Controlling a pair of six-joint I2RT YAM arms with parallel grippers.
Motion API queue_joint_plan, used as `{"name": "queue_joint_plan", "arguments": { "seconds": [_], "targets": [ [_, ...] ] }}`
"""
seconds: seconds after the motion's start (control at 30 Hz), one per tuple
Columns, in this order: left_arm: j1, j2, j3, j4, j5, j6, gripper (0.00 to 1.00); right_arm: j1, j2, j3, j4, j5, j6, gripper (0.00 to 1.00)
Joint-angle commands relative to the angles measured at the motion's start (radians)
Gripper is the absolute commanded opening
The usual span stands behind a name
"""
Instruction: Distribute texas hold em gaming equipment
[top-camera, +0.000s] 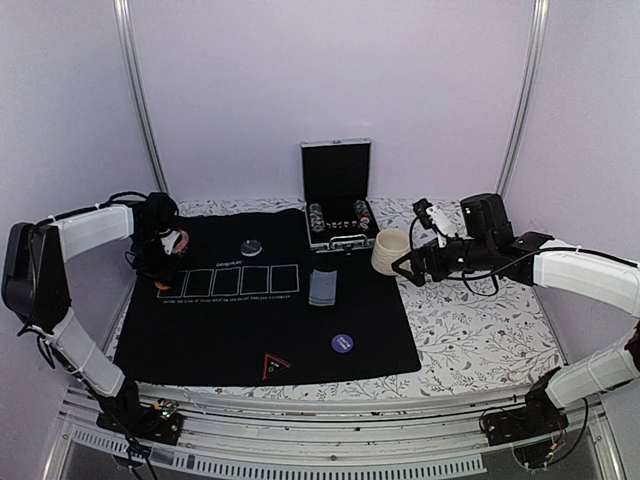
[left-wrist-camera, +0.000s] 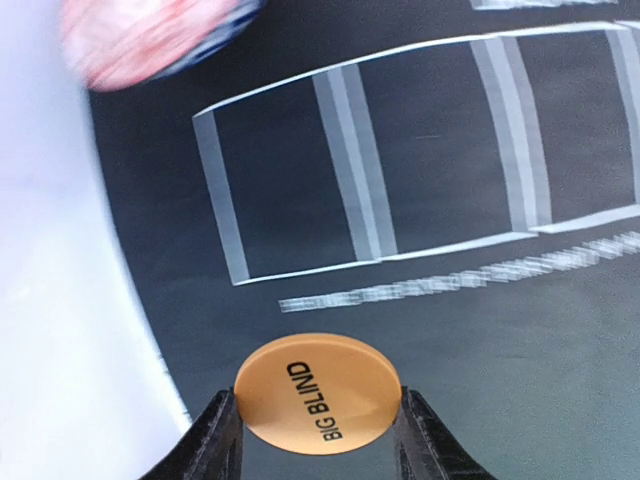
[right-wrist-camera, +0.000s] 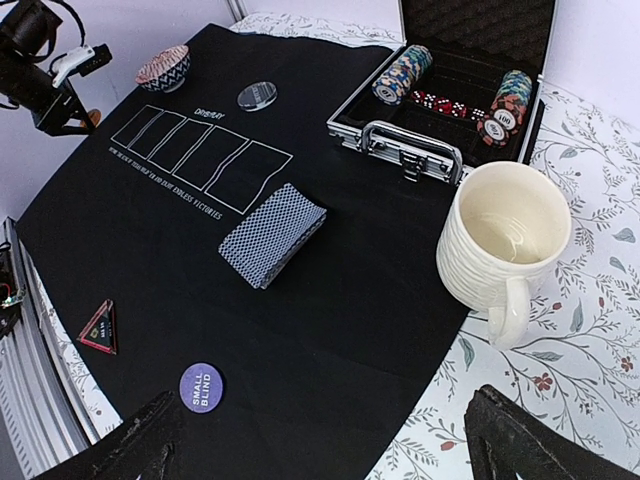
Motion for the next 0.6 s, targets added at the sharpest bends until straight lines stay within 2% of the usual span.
{"name": "queue_joint_plan", "arguments": {
  "seconds": [0.0, 0.13, 0.27, 0.33, 0.43, 0.5, 0.57],
  "targets": [
    [0.061, 0.036, -0.018, 0.002, -0.057, 0.01, 0.43, 0.006, -0.007, 0.006, -0.004, -0.021, -0.019, 0.99],
    [0.06, 0.087, -0.021, 0.007, 0.036, 0.029, 0.42, 0.006, 0.002, 0.023, -0.017, -0.02, -0.026, 0.99],
    [-0.046, 0.074, -0.04, 0.025, 0.215, 0.043, 0.4, 0.006, 0.004, 0.027, -0.023, -0.017, -0.026, 0.99],
    [-0.132, 0.048, -0.045, 0.029, 0.218, 0.013, 0.4, 0.006, 0.002, 0.023, -0.022, -0.015, -0.025, 0.99],
    [-0.164, -0.007, -0.064, 0.023, 0.256, -0.147, 0.23, 0.006, 0.008, 0.026, -0.02, -0.015, -0.022, 0.99],
    [-0.178, -0.055, -0.116, 0.039, 0.237, -0.205, 0.2, 0.006, 0.012, 0.026, -0.013, -0.02, -0.012, 0.99],
    [-0.193, -0.064, -0.095, -0.027, 0.18, -0.252, 0.19, 0.006, 0.016, 0.026, 0.001, -0.034, -0.002, 0.99]
  ]
}}
